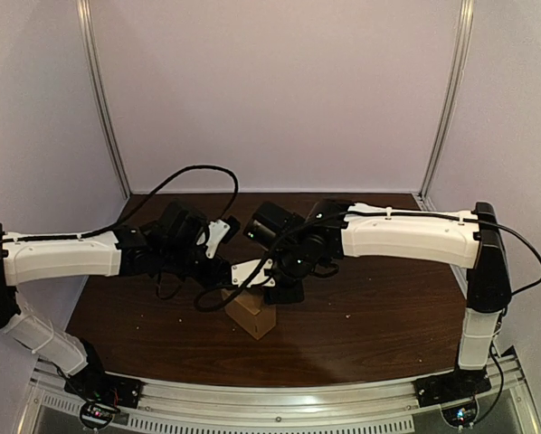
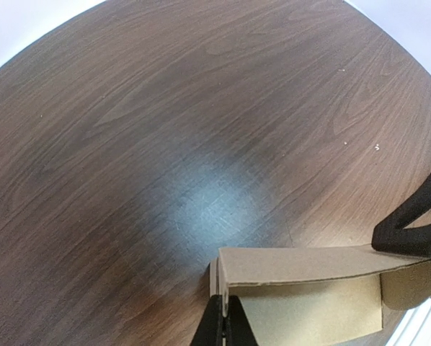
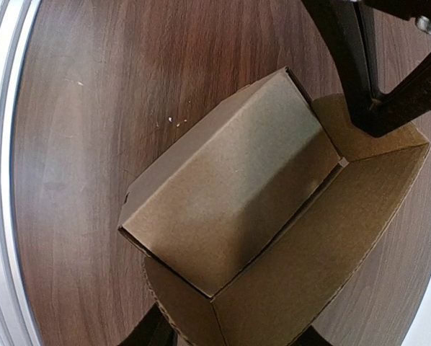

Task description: Fold the paper box

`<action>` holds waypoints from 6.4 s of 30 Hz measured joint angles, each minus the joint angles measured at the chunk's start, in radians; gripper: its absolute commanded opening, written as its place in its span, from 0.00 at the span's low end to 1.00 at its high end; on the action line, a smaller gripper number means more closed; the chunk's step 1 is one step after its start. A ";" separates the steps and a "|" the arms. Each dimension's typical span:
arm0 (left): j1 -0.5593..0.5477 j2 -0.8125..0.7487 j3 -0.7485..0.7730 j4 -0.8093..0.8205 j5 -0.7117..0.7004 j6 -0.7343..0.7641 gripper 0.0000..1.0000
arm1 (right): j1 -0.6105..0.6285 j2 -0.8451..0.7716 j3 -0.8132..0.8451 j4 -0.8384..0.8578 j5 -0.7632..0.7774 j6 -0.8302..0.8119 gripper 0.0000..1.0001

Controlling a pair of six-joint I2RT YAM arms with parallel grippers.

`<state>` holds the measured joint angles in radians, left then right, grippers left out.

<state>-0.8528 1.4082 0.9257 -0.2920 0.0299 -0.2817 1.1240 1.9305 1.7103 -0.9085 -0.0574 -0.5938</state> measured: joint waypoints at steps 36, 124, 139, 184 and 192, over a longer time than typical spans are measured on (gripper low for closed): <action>0.000 -0.042 -0.107 0.142 0.003 0.022 0.00 | 0.027 0.030 0.018 -0.018 0.089 0.043 0.41; 0.002 -0.190 -0.473 0.601 0.002 0.042 0.00 | 0.303 0.023 -0.307 0.419 0.790 -0.301 0.44; 0.001 -0.299 -0.576 0.616 -0.027 0.051 0.20 | 0.323 0.051 -0.373 0.615 0.895 -0.417 0.52; 0.000 -0.083 0.009 -0.076 -0.141 0.030 0.35 | -0.057 -0.057 0.006 0.033 -0.417 0.178 0.35; 0.000 -0.085 -0.035 -0.065 -0.132 0.029 0.34 | -0.032 -0.024 0.039 0.054 -0.414 0.170 0.30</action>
<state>-0.8528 1.3228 0.8909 -0.3573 -0.1017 -0.2523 1.0920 1.9064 1.7489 -0.8543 -0.4717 -0.4240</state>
